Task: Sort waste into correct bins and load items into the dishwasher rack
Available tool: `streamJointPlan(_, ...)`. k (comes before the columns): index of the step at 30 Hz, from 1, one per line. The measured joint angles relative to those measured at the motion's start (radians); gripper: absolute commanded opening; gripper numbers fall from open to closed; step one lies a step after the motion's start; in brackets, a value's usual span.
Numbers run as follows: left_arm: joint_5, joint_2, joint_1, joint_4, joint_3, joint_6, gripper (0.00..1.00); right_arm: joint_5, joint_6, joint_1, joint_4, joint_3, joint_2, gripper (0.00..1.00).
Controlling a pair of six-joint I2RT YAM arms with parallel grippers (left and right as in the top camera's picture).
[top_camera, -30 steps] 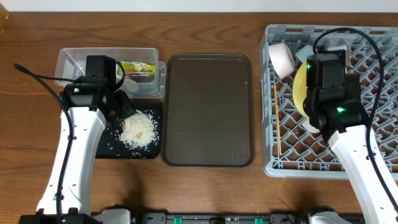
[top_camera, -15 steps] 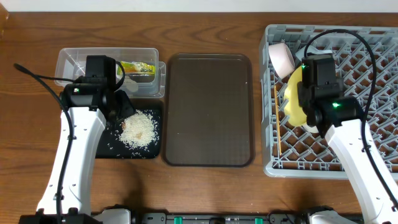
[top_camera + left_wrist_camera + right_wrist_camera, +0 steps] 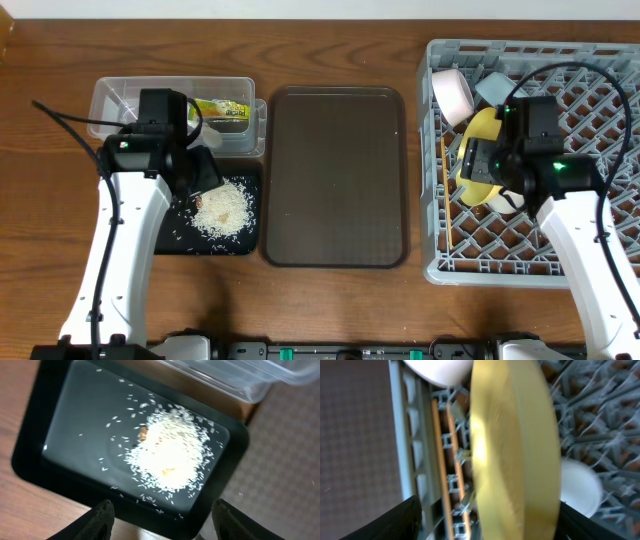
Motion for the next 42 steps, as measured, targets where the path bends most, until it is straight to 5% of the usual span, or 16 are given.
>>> streamJointPlan(12, 0.032, -0.031, -0.159, -0.037, -0.056, 0.057, 0.63, -0.082, 0.021, -0.011, -0.14, -0.001, -0.017, 0.79)
streamJointPlan(19, 0.023, -0.309, -0.211, 0.098, -0.249, 0.058, 0.64, -0.093, 0.028, -0.011, -0.084, -0.123, -0.153, 0.87)
streamJointPlan(23, 0.018, -0.539, -0.214, 0.138, -0.346, 0.065, 0.84, -0.094, 0.017, -0.011, 0.004, -0.257, -0.334, 0.99)
streamJointPlan(32, 0.008, -0.838, -0.215, 0.15, -0.425, 0.063, 0.87, -0.043, 0.006, -0.011, 0.046, -0.41, -0.702, 0.99)
streamJointPlan(42, 0.008, -0.851, -0.215, 0.138, -0.425, 0.063, 0.93, -0.026, 0.005, -0.011, 0.038, -0.412, -0.752, 0.99)
